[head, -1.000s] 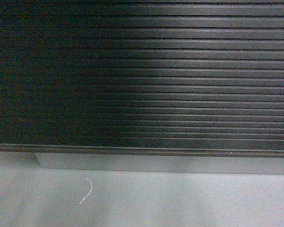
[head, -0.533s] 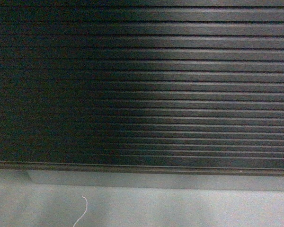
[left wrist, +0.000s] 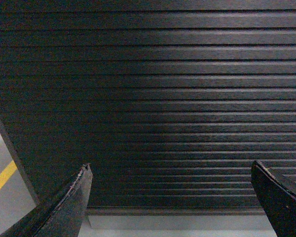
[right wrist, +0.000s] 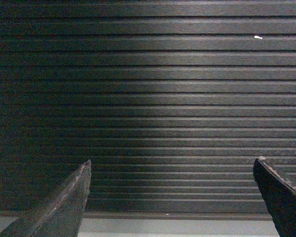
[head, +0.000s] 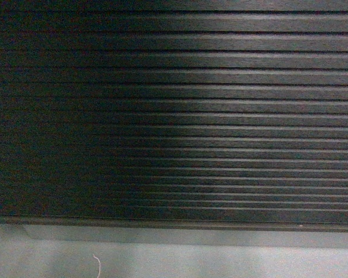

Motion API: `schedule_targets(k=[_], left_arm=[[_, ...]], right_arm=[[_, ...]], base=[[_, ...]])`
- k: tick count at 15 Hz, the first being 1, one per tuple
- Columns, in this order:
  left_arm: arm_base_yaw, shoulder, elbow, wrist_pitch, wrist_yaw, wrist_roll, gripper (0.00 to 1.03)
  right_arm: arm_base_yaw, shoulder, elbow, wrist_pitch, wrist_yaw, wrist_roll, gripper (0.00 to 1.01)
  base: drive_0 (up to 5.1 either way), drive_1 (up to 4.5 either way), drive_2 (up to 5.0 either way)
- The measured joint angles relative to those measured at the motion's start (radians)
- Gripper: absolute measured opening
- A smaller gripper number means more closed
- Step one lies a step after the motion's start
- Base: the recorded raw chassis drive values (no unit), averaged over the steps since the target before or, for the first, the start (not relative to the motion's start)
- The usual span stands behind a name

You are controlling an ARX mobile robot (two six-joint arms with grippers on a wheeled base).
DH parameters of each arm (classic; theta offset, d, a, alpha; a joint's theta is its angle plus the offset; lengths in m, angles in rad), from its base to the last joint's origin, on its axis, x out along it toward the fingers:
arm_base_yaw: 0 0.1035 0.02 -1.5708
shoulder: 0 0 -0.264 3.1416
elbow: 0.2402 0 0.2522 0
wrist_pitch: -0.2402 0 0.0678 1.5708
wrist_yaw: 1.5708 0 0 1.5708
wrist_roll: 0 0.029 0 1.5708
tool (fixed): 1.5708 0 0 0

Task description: Place dark red mango on scale at checkout

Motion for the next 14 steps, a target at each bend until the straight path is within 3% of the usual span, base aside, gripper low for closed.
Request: schedule_targets(k=[14], left_arm=[[0.000,0.000,0.000,-0.002,0.000,0.000,0.98]], right_arm=[[0.000,0.000,0.000,-0.002,0.000,0.000,0.98]], base=[[0.0,2.30,-2.2]])
